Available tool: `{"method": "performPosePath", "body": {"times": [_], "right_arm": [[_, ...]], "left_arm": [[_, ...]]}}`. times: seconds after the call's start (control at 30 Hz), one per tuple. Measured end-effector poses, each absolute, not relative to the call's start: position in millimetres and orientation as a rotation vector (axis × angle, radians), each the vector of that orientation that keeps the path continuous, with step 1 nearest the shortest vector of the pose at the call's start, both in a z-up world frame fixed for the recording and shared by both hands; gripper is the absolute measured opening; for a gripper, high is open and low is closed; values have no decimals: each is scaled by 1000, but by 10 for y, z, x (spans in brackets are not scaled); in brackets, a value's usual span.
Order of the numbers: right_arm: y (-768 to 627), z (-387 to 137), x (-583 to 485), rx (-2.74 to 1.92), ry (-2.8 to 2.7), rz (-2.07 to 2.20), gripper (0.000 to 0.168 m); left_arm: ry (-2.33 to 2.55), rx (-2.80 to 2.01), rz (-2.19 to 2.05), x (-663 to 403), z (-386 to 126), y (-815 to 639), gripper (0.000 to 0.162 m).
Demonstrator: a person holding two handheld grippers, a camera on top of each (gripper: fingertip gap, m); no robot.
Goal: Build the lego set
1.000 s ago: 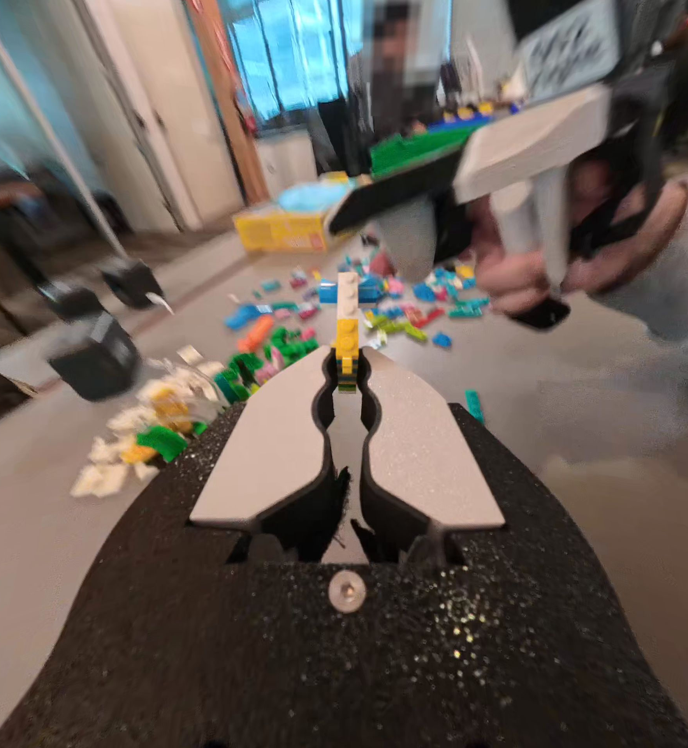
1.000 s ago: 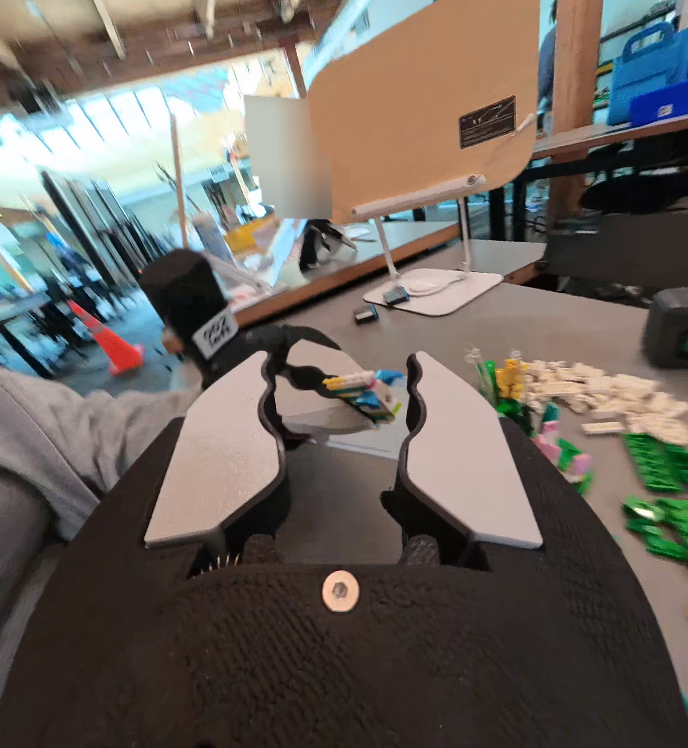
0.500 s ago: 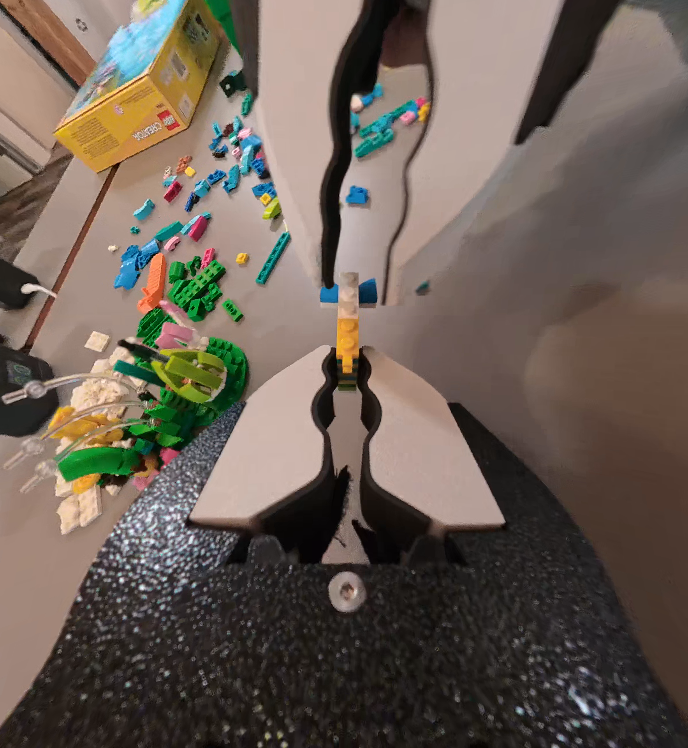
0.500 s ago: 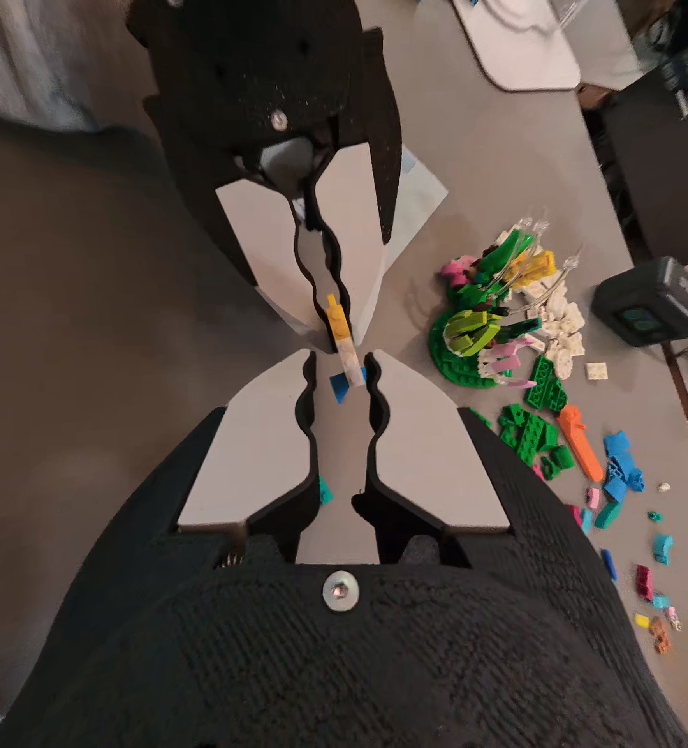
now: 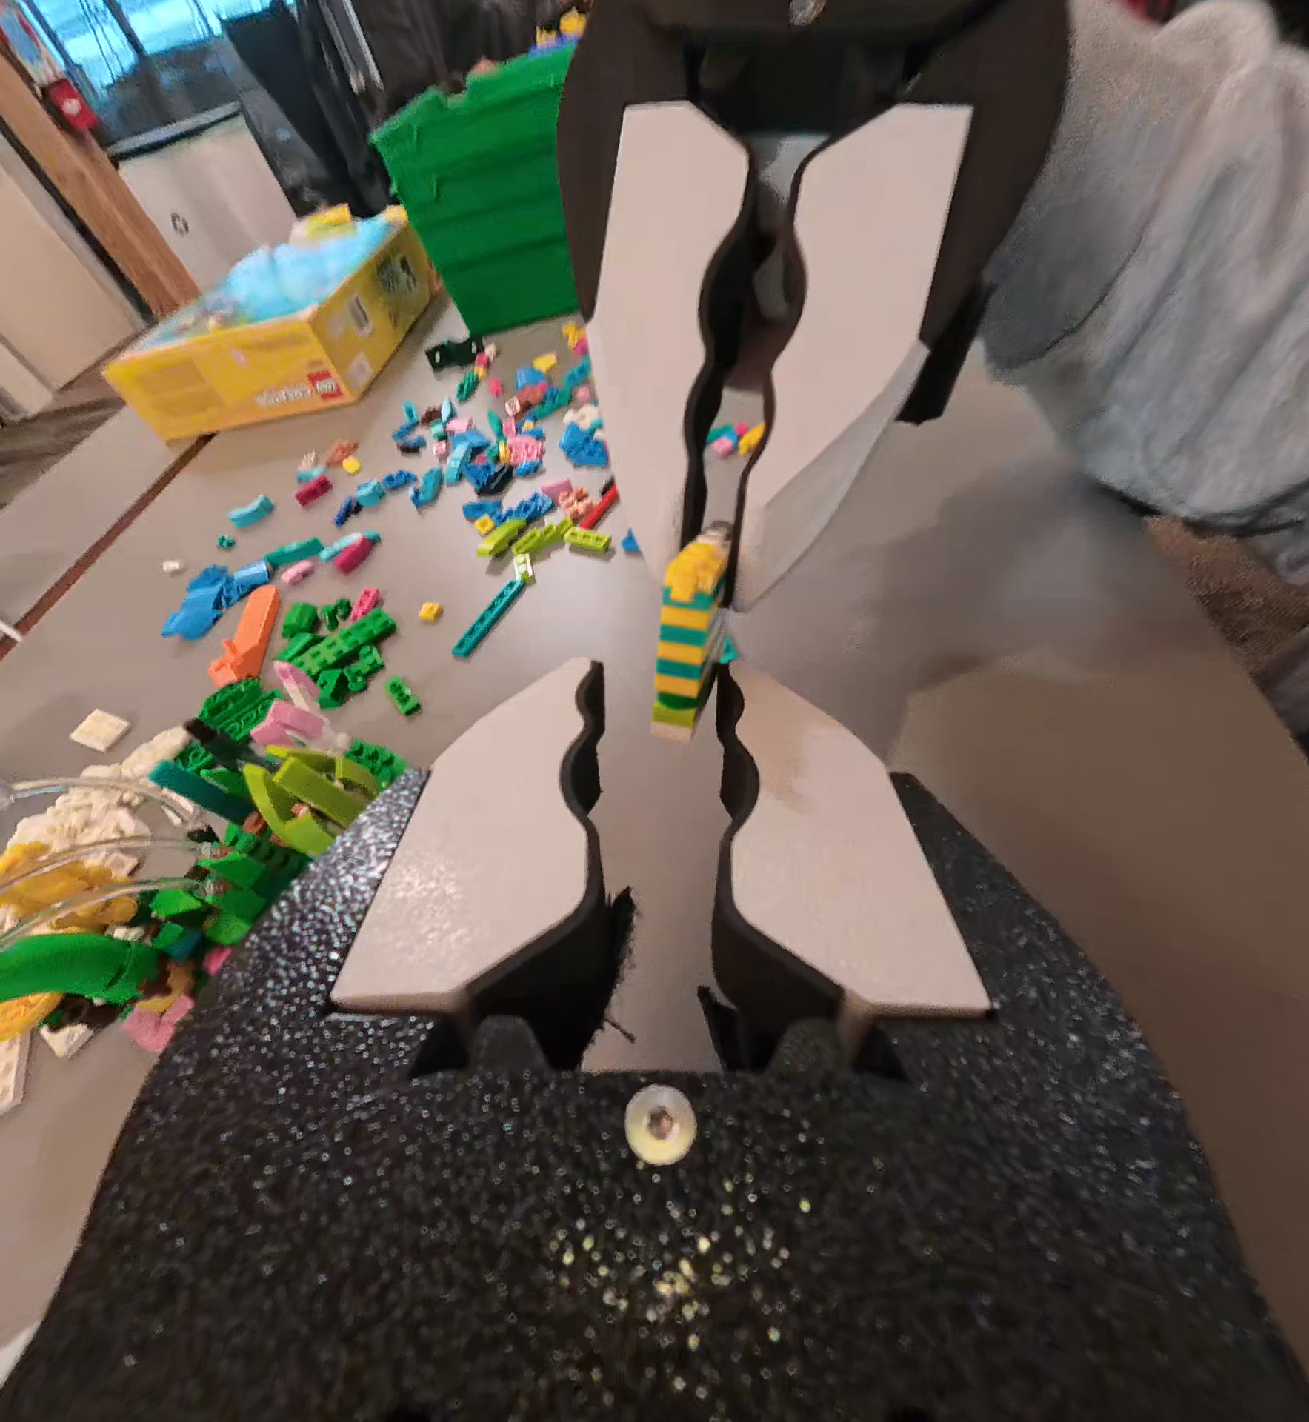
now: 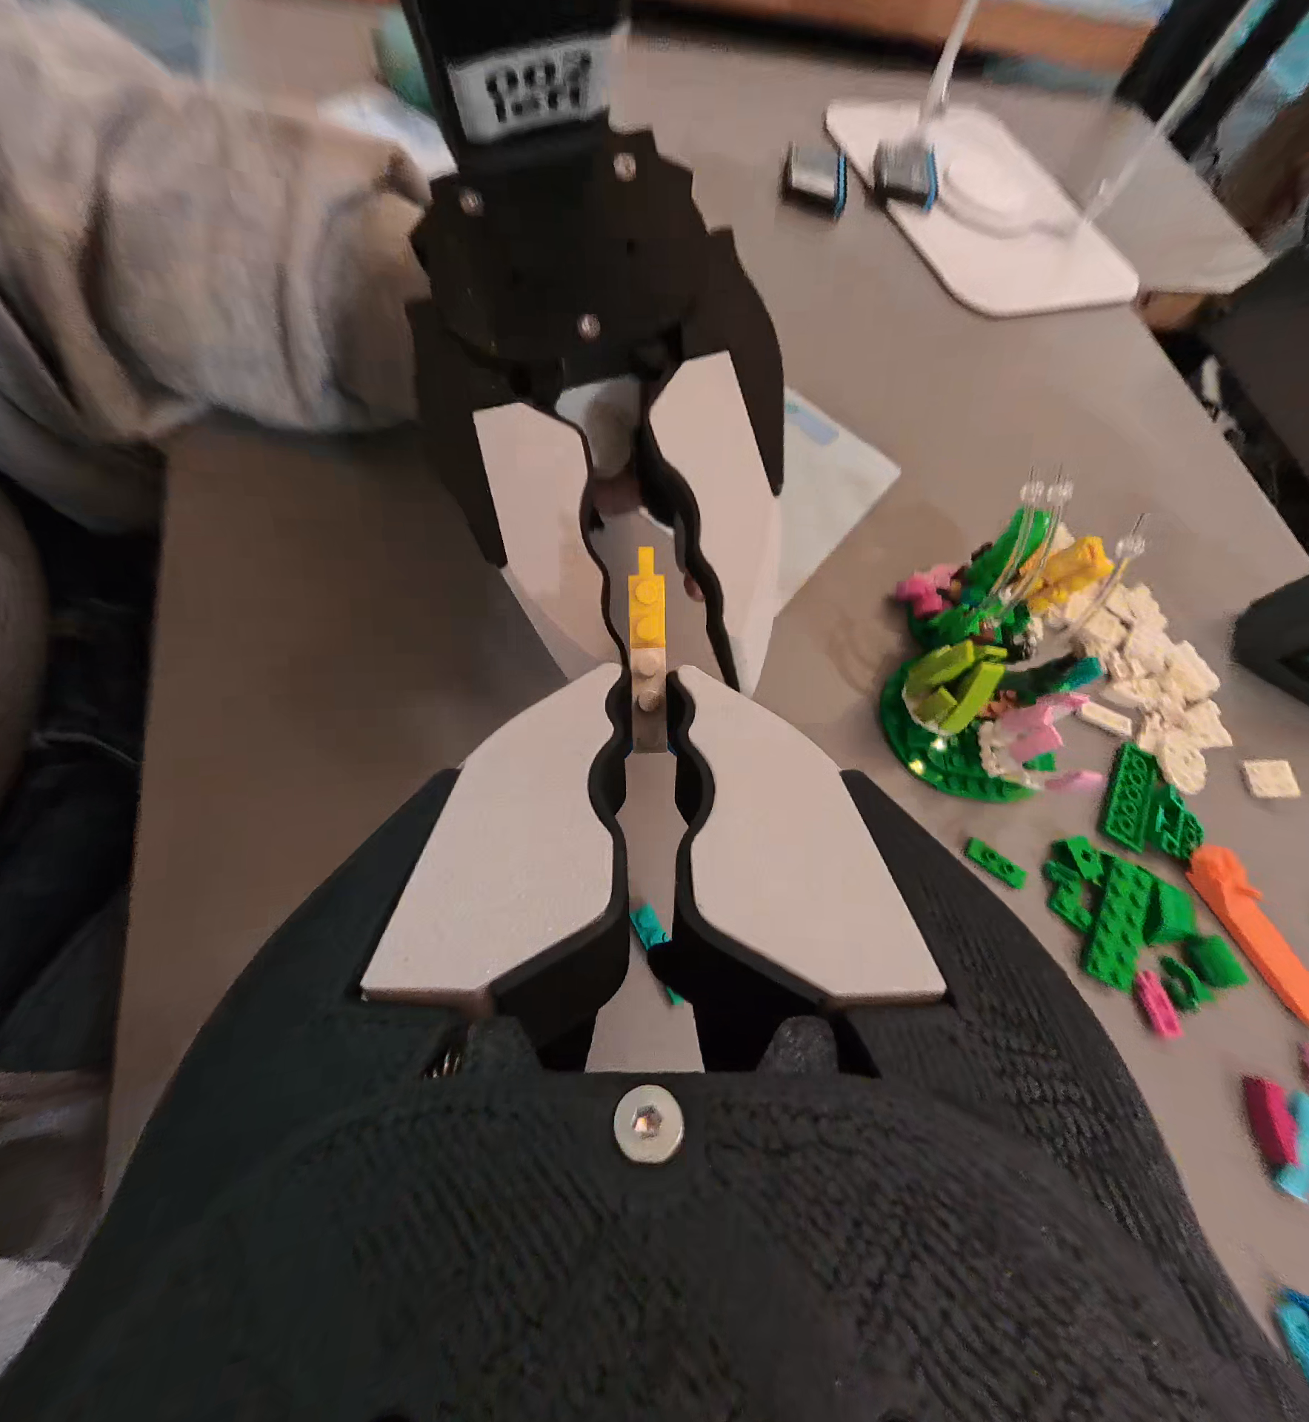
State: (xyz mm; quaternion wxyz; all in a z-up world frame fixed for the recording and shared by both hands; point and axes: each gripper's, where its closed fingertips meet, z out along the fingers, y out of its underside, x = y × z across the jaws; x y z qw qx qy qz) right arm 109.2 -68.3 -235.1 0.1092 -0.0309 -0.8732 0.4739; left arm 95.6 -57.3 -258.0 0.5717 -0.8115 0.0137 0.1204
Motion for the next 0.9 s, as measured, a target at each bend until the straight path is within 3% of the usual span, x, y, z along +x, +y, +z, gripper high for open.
{"method": "performPosePath", "body": {"times": [0.3, 0.6, 0.77, 0.9], "right_arm": [[-624, -2204, 1177, -60, -2551, 1595, 7], [-595, -2217, 1147, -88, -2549, 1587, 8], [-455, -1944, 794, -231, -2238, 1647, 43], [-115, -1600, 341, -388, -1734, 1662, 38]], "left_arm": [[57, -1713, 89, 1170, -2301, -550, 10], [33, -1707, 68, 1179, -2296, -518, 8], [-74, -1614, 173, 1025, -2187, -521, 8], [-165, -1511, 311, 994, -2097, -459, 8]]}}
